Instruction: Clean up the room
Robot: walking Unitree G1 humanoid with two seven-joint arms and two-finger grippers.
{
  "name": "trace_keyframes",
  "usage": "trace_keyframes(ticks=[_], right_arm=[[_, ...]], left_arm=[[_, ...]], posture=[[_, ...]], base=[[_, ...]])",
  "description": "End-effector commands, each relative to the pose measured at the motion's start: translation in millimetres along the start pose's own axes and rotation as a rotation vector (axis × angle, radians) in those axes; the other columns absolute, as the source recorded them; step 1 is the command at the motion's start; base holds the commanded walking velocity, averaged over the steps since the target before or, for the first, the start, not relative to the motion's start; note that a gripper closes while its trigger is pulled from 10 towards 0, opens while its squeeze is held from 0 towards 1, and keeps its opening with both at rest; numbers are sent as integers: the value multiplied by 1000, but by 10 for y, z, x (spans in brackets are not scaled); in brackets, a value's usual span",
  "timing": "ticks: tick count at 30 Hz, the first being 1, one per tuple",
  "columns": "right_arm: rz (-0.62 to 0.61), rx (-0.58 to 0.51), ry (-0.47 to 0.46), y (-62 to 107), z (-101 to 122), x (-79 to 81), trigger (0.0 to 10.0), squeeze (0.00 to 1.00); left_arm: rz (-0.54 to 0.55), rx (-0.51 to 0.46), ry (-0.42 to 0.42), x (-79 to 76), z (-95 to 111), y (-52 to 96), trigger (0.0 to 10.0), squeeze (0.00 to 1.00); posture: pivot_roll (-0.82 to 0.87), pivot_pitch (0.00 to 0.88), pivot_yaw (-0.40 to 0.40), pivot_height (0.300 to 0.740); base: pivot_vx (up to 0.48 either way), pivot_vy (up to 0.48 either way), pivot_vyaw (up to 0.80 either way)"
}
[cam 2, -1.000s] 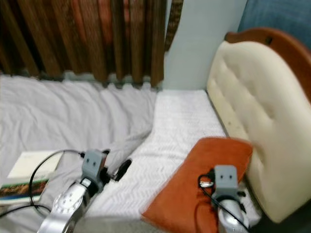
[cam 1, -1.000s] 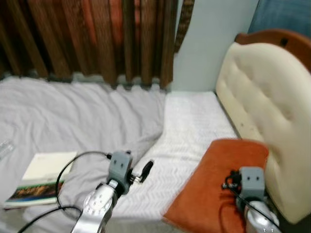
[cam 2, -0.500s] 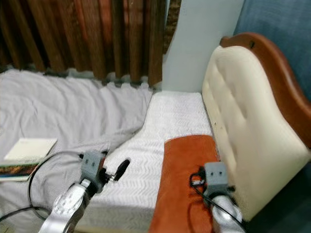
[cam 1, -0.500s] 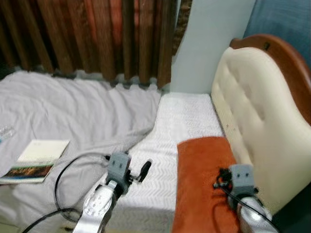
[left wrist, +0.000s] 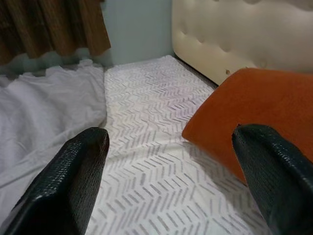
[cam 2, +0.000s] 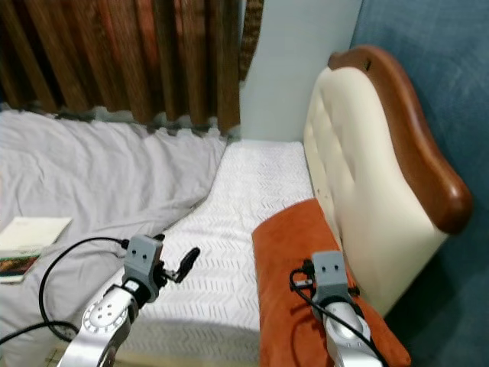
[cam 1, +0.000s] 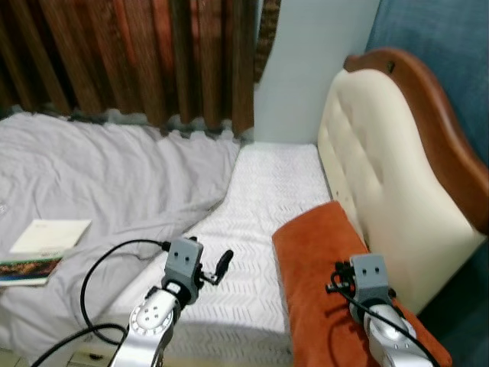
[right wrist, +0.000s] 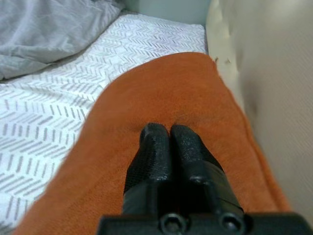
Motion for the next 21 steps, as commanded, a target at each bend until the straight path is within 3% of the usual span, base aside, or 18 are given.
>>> trace_keyframes(ticks=[1,17,21], right_arm=[[13,-112,12,-54,254,20,0,0],[-41,-71,-30,-59,137,-49,0,0],[-42,-72,-33,-52,130,-50,0,0]], left_arm=[[-12,-5,-11,-2,22,-23,10000,0],[-64,11,-45,-62,-5,-30,10000,0],[-66,17,-43,-68,-12,-35,10000,0]], posture=[[56,0,-88,740],[56,0,-81,740],[53,0,-79,740]], base=[[472,0,0],[474,0,0],[0,0,0]])
Point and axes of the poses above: a point about 5 cm out from each wrist's last joint towards the gripper, its own y axis pointing back from the gripper into the wrist, its own z axis along the axis of the wrist's last joint, x = y × z, the point moved 2 cm from there along -y, pointing out of the wrist towards the gripper, and after that the axes turned 7 degrees about -y, right-handed, at the moved point
